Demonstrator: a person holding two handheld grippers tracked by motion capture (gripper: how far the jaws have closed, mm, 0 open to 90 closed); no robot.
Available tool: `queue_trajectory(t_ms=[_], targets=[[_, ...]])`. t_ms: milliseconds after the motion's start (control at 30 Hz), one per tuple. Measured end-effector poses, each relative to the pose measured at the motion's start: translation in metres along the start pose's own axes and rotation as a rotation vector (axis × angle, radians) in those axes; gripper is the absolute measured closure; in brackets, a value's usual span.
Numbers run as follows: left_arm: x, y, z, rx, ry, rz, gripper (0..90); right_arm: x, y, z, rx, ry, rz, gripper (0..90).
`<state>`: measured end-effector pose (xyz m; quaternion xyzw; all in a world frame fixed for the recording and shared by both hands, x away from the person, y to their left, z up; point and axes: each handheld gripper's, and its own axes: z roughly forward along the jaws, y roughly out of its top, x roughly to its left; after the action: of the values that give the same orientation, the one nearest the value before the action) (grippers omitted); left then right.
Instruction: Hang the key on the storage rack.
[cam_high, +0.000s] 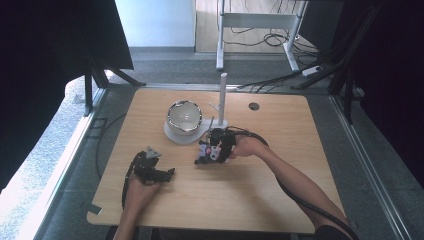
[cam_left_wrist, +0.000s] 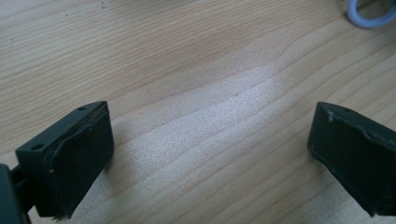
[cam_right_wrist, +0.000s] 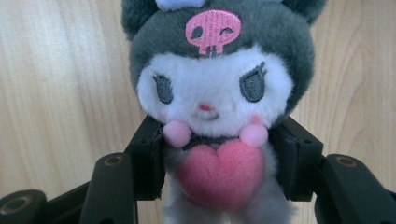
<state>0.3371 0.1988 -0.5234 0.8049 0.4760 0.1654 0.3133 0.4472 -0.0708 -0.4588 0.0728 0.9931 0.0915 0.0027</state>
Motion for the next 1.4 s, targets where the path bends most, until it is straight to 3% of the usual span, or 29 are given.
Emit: queue_trajectory(t_ms=[567,1400], targets=[[0.0,0.0,0.0,0.0,0.001,0.003,0.3,-0.002,-0.023,-0.042,-0.066,0.029,0.048,43.9],[0.0,0.0,0.0,-0.002,0.001,0.001,0.3,-0.023,-0.061,-0.099,-0.113,-0.034,0.177,43.9]])
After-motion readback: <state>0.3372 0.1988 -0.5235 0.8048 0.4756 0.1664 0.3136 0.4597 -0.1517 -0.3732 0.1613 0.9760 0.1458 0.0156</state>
